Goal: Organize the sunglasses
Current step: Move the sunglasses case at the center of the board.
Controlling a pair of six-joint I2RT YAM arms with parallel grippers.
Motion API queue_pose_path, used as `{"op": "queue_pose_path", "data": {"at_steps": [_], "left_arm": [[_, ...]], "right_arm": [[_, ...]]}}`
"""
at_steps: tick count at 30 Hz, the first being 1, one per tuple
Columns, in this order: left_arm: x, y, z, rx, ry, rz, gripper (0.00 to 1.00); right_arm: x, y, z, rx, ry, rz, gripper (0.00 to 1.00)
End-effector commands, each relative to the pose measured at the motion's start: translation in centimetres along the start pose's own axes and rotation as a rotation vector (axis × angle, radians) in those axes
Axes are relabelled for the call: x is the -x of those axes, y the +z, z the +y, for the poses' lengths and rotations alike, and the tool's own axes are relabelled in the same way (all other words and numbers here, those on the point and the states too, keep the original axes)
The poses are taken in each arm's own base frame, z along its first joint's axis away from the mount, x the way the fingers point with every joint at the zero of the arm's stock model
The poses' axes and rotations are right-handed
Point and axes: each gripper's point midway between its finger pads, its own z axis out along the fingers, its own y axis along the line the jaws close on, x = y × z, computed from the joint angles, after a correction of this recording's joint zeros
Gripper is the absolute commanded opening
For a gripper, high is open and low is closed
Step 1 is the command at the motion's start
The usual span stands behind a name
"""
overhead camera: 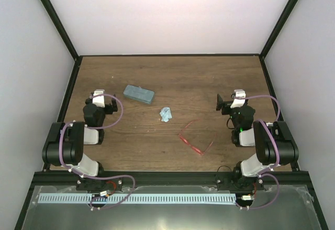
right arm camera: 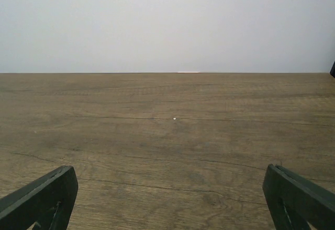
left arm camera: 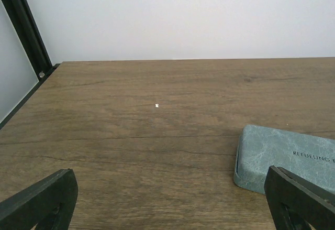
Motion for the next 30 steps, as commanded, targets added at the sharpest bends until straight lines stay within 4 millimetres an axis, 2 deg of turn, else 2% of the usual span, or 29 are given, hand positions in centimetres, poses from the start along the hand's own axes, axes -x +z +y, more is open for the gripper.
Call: {"op": "queue_pose_path", "data": {"at_steps": [1, 15, 17, 18, 19, 21, 22, 25, 28, 30], "left_arm": [[1.3, 0.1, -0.1, -0.007, -0.002, -0.052, 1.00], [1.3, 0.2, -0.1, -0.006, -0.003, -0.051, 1.00], [1.3, 0.2, -0.1, -0.005, -0.003, -0.050, 1.00], [1.3, 0.2, -0.1, -0.006, -0.003, -0.052, 1.00], [1.4, 0.2, -0.1, -0.005, -0.003, -0.052, 1.00], [1.3, 0.2, -0.1, -0.005, -0.003, -0.052, 1.00], [1.3, 0.2, -0.1, -0.005, -0.004, -0.051, 1.00], [1.3, 0.3, 0.0, 0.000, -0.004, -0.047, 1.00], [1.9, 0.7, 0.3, 0.031, -0.009, -0.041, 1.00], [2.3, 2.4, 0.4, 0.037, -0.017, 0.045, 1.00]], "right_arm": [[1.1, 0.5, 0.1, 0.005, -0.018, -0.032, 1.00], [1.0, 0.5, 0.1, 0.005, -0.018, -0.030, 1.00], [1.9, 0.3, -0.1, -0.008, -0.014, -0.045, 1.00], [1.5, 0.5, -0.3, -0.019, -0.005, 0.009, 1.00], [2.9, 1.4, -0.5, -0.026, -0.016, 0.018, 1.00], [3.2, 2.7, -0.9, -0.038, -0.015, 0.163, 1.00], [4.8, 2.6, -0.3, -0.007, -0.022, 0.143, 1.00], [7.3, 1.2, 2.1, 0.116, -0.002, 0.128, 1.00], [8.2, 1.0, 3.1, 0.171, 0.054, 0.206, 1.00], [8.0, 1.2, 3.3, 0.178, 0.108, 0.311, 1.00]]}}
